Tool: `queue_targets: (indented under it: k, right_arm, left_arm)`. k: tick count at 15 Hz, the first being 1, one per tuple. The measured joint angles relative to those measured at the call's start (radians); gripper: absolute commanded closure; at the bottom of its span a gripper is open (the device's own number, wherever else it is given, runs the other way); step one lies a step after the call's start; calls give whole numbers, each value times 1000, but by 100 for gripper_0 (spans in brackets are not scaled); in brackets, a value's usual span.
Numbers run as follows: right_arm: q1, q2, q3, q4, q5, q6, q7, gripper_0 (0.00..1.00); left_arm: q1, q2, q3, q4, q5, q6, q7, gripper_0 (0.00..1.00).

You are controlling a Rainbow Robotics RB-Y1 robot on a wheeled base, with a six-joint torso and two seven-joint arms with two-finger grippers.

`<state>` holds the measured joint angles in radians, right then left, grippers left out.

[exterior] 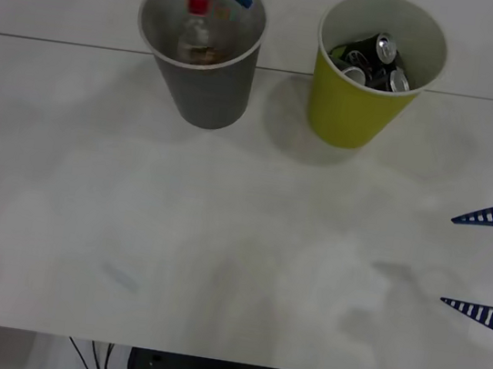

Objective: Put the can into the green bin and the plastic bottle into the gray bin

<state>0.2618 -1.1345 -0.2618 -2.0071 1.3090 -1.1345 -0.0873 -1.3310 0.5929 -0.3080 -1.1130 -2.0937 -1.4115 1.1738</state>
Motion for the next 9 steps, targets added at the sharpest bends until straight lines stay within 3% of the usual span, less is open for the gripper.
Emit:
queue_targets:
  k: [6, 9]
  right_arm:
    - [0, 0, 0, 0, 0, 0, 0, 0]
    - [0, 0, 0, 0, 0, 0, 0, 0]
  left_arm:
    - [15, 167, 0, -2, 242, -45, -34, 0]
    - [117, 278, 17, -124, 330, -34, -37, 0]
